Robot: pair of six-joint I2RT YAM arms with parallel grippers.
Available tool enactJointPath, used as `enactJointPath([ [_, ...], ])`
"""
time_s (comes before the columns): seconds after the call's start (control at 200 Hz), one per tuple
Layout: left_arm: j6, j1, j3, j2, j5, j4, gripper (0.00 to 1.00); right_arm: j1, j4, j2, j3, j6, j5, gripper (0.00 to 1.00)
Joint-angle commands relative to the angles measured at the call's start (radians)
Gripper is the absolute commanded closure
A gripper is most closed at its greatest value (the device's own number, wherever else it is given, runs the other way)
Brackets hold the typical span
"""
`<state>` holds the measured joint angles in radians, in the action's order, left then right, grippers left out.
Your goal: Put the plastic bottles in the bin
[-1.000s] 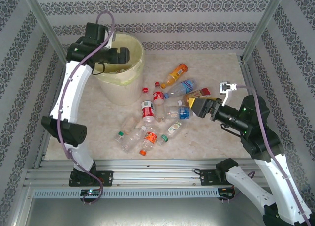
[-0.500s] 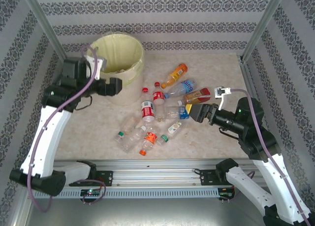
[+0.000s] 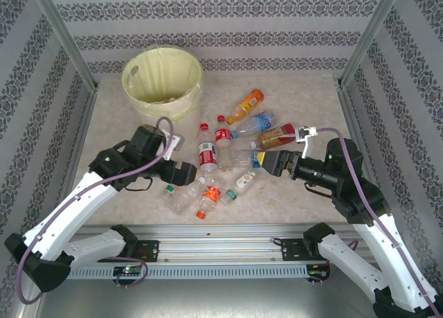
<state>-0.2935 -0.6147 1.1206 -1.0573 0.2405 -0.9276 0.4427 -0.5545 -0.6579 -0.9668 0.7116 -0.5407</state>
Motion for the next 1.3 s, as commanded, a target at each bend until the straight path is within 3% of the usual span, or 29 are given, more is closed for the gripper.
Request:
enactJointPath([
  [0.0, -0.056, -0.052, -0.04, -0.036, -0.071, -0.018, 0.0, 0.014, -0.004, 0.003, 0.02, 0.009, -0.001, 0.02],
  [0.415, -0.12, -0.149, -0.178, -0.196, -0.112, -0.018, 0.01, 0.021, -0.008, 0.008, 0.042, 0.003, 0.014, 0.02],
  [1.294, -0.19, -0.163, -0.255, -0.398, -0.112, 0.043, 0.13, 0.022, -0.016, 0.034, 0.071, 0.007, 0.036, 0.02],
])
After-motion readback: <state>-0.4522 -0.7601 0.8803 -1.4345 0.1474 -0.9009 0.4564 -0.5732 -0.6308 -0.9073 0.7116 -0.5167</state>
